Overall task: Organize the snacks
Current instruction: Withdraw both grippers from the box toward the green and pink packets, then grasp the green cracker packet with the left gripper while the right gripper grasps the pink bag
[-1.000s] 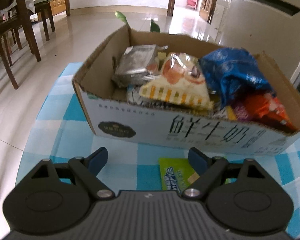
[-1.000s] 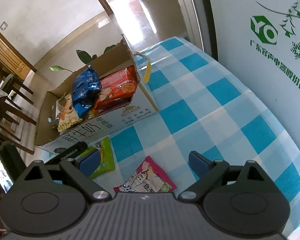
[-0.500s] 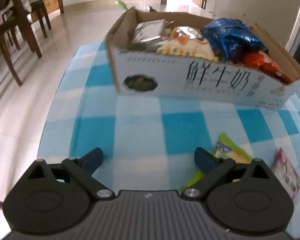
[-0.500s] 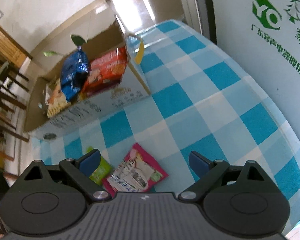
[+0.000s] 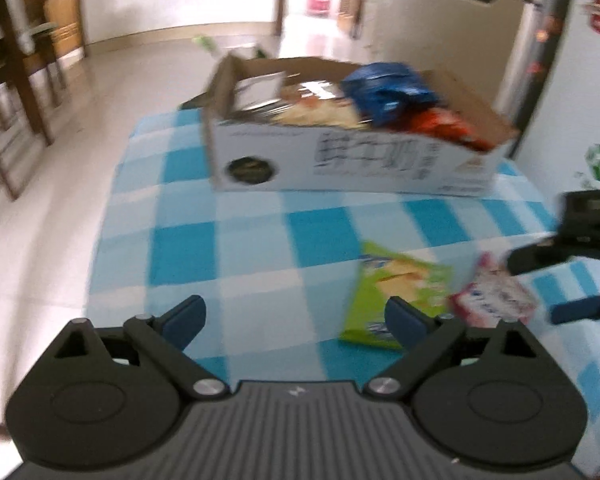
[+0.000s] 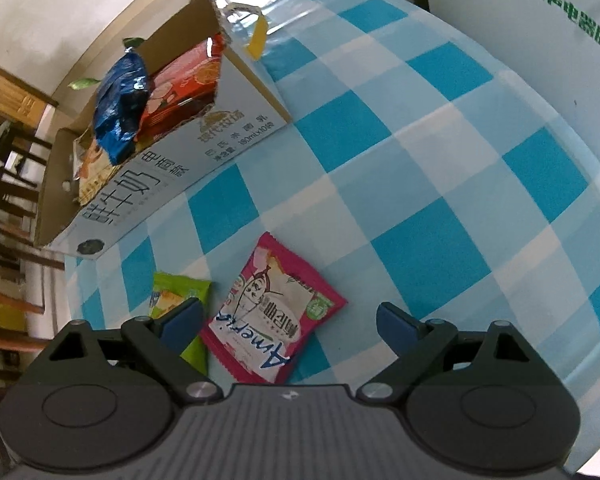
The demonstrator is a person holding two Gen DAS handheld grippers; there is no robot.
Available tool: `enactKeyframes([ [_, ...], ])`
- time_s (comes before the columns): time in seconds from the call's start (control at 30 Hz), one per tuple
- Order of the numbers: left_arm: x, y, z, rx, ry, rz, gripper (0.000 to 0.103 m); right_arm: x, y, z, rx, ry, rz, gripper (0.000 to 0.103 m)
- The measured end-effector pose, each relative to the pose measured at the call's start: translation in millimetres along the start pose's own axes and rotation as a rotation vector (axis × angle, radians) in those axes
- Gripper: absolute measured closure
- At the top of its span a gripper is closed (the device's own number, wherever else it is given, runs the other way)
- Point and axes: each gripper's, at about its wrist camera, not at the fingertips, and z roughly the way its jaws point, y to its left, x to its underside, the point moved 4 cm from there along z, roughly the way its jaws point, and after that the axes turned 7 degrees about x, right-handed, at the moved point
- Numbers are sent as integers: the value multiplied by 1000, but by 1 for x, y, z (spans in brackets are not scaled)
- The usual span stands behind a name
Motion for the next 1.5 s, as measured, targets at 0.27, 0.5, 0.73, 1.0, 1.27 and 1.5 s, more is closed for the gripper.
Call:
enactKeyframes([
  [0.27,-1,-27,14,98,28,166,7,3,31,12,118,-49,-133,17],
  [0.5,3,-40,29,141,59,205,7,3,53,14,141,-155,-355,33],
  [0.73,-2,-44,43,137,65,195,7,-9,36,4,103,-154,-263,27],
  [1.0,-2,-25,49,64,85,154,7,4,49,17,109,-82,-274,19],
  [1.27,-4,-14,45,67,71,144,7,14,68,22,140,-143,-419,24],
  [1.5,-8,-24,56,81,60,179,7,11,63,16,104,-143,-482,34],
])
